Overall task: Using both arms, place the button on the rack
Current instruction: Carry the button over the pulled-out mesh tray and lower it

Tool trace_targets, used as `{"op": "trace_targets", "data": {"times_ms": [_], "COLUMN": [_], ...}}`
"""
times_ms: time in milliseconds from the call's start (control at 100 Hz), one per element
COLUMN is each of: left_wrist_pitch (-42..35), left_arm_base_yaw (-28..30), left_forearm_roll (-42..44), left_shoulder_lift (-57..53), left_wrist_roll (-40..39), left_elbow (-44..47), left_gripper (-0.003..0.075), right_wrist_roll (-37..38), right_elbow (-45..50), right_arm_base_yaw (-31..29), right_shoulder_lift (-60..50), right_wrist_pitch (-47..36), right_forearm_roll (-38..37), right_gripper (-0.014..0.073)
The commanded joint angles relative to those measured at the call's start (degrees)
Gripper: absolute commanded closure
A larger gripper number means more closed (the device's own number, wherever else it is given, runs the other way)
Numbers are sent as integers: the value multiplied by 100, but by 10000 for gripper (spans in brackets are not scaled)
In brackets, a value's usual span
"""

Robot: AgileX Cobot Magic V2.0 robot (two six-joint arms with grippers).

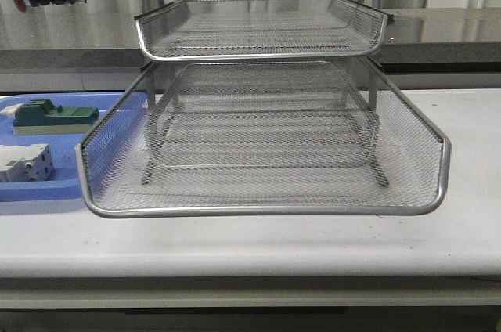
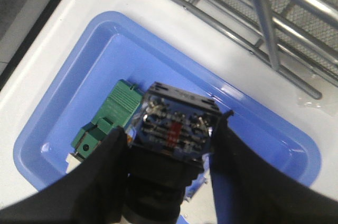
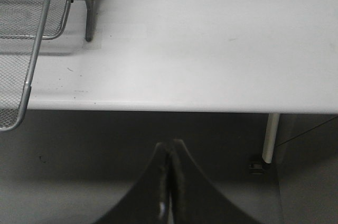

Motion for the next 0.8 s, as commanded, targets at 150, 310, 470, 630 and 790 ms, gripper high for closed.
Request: {"op": "trace_targets", "data": {"times_ms": [150, 310, 470, 630, 790], "left_wrist_pitch": [183, 183, 183, 183, 183], "left_arm_base_yaw": [-598, -1327, -2160, -2904, -3374], "left_forearm_roll": [-109, -121, -205, -245, -245], "left_shoulder_lift": [-1313, -1732, -1740, -1549, -1196], "left_wrist_roll": [-155, -206, -215, -215, -215], "left_elbow": [967, 1527, 1734, 1803, 1803], "left_gripper": [701, 701, 701, 701, 702], "right_wrist_roll": [1, 1, 1, 1, 1], "right_elbow": [-124, -124, -124, -124, -124], "right_arm_base_yaw": [-24, -24, -24, -24, -24], "right_shoulder_lift": [25, 25, 25, 25, 25], "right_wrist_pitch": [-311, -311, -311, -311, -311], "right_forearm_roll": [-105, -105, -105, -105, -105], "right_gripper": [664, 664, 664, 664, 664]}}
